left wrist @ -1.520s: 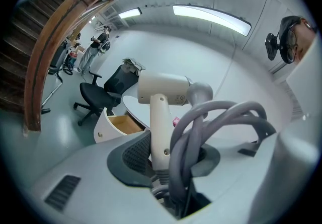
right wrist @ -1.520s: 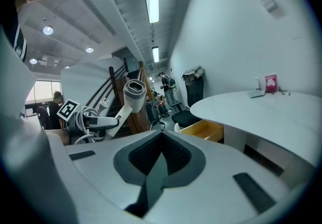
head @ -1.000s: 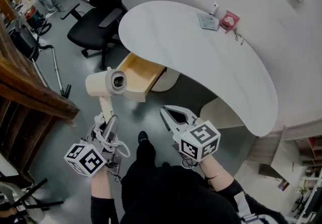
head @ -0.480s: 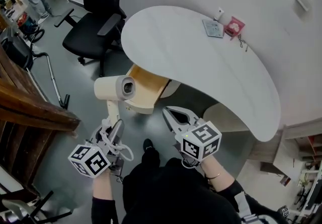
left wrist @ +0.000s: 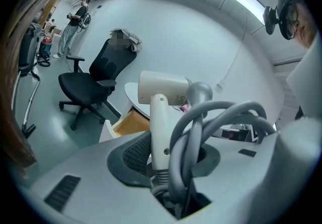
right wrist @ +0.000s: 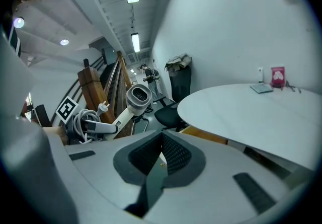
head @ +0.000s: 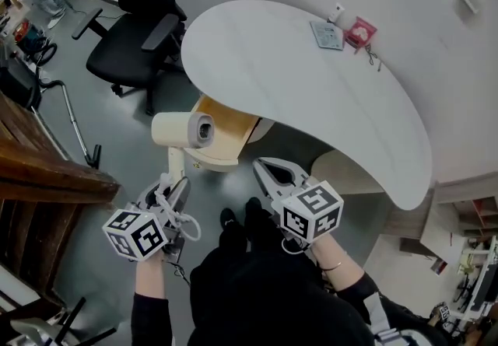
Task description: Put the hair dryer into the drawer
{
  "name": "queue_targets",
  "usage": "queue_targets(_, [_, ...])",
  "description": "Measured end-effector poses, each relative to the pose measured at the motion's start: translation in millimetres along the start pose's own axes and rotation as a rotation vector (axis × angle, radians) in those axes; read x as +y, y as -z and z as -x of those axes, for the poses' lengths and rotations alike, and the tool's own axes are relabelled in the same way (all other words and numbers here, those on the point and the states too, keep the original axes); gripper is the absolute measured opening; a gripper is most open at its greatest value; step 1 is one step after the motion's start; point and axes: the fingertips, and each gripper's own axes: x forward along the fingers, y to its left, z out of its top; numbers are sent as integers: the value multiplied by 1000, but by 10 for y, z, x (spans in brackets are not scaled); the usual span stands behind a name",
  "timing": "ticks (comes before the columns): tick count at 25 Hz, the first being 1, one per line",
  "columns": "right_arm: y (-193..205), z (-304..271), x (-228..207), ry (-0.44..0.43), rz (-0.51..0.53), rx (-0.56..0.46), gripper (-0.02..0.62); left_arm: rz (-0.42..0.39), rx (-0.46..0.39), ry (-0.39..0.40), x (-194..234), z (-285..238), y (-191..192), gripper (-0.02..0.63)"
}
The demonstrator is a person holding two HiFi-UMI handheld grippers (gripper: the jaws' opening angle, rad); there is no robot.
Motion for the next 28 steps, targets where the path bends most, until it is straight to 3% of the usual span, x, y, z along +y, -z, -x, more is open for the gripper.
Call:
queue_targets(7, [-14,-85,-93,11,-4,13,3,-65,123,-22,175,-160,108,164])
queue_targets(15, [-50,-188,-273,17,-29,12,3,-67,281,-18,363,-382,260,163])
queue_targets(28, [-107,-446,-783,18,-56,61,3,-137,538,-72,643,-935,454,163])
